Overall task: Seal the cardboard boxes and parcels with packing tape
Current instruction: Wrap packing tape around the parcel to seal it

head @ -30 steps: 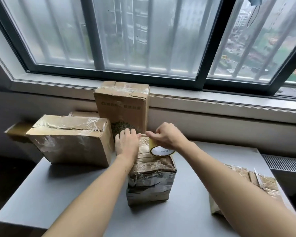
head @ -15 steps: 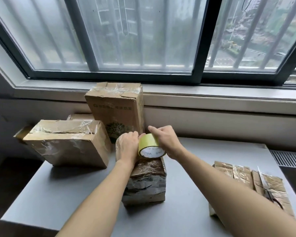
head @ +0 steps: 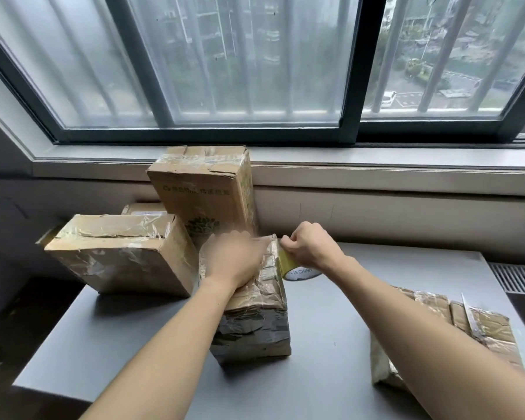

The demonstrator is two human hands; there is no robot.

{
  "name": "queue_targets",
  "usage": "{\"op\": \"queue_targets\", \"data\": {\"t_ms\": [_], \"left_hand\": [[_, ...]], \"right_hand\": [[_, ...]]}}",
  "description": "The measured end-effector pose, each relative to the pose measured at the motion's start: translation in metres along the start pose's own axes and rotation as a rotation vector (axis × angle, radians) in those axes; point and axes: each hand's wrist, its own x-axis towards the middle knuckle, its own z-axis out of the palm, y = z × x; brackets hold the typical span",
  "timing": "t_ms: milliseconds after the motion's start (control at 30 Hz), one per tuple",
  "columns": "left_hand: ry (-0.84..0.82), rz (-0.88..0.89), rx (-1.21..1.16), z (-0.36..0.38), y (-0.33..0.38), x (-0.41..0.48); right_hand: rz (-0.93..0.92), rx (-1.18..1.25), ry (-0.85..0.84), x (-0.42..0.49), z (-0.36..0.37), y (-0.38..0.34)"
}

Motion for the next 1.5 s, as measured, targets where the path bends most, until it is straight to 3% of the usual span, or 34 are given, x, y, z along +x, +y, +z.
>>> {"op": "queue_targets", "data": {"t_ms": [100, 300, 500, 600, 733, 900, 1200, 1367, 1500], "left_hand": [[-0.058, -0.02, -0.019, -0.002, 0.025, 0.003], [0.022, 0.012, 0.012, 0.009, 0.029, -0.004], [-0.004, 0.004, 0.062, 0.009, 0.026, -0.002], [-0.053, 0.02, 0.069, 0.005, 0.032, -0.003], [-0.209, 0.012, 0.036, -0.004, 0.039, -0.004], [-0.337, -0.057, 0.122, -0.016, 0.055, 0.002], [-0.15, 0.311, 0.041, -0.023, 0.121, 0.017], [-0.277, 0.573, -0.177, -0.002, 0.196, -0.002], [-0.392, 0.689, -0.206, 0.021, 0.245, -0.025]], "right_hand": [[0.037, 0.05, -0.001, -0.001, 0.0, 0.005], [0.171, 0.066, 0.003, -0.013, 0.042, 0.034], [0.171, 0.068, 0.037, -0.008, 0.062, 0.023], [0.176, 0.082, 0.021, -0.011, 0.062, 0.029], [0.182, 0.309, -0.052, -0.013, 0.053, 0.045], [0.178, 0.431, 0.007, -0.024, 0.029, 0.058], [0.213, 0.394, 0.161, -0.061, -0.012, 0.089], [0.428, 0.27, 0.335, -0.094, -0.029, 0.138], [0.556, 0.203, 0.386, -0.128, -0.033, 0.192]]}}
